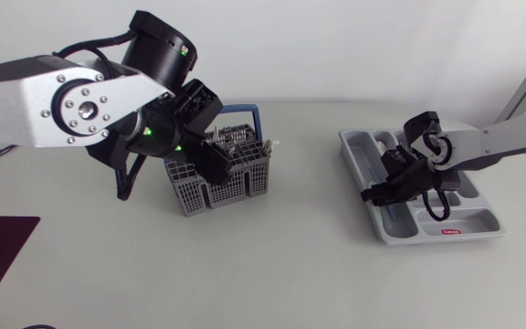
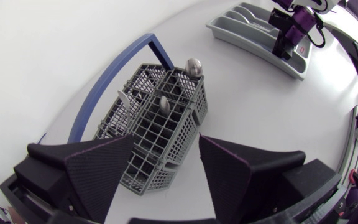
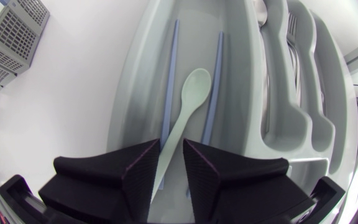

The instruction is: Unload the cutlery basket into the drawer organizer.

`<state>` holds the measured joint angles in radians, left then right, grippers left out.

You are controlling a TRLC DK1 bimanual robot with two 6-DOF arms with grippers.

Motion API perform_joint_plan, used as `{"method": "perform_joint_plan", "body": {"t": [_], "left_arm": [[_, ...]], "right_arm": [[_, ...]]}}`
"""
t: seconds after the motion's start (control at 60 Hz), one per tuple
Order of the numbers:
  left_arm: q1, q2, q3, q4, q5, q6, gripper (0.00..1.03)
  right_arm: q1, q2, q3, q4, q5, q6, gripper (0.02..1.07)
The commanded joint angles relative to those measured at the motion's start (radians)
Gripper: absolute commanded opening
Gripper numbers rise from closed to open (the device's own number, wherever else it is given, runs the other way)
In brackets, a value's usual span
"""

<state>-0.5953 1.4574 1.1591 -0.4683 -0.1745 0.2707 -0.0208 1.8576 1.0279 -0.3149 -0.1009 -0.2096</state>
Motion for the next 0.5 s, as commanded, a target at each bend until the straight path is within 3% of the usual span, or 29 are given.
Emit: {"method": "perform_joint_plan", "body": {"t": [0.0,0.1,0.483], "left_arm": [[-0.009,0.003,-0.015,0.008,-0.01,0.01,0.89],[-0.011,0.008,-0.013,0.008,-0.01,0.01,0.89],[-0.014,0.008,-0.013,0.008,-0.01,0.01,0.89]], "right_arm": [[-0.004,0.026,0.021,-0.01,0.006,0.022,0.29],[-0.008,0.034,0.024,-0.009,0.004,0.022,0.25],[-0.024,0.137,0.07,-0.021,0.032,0.038,0.26]]}}
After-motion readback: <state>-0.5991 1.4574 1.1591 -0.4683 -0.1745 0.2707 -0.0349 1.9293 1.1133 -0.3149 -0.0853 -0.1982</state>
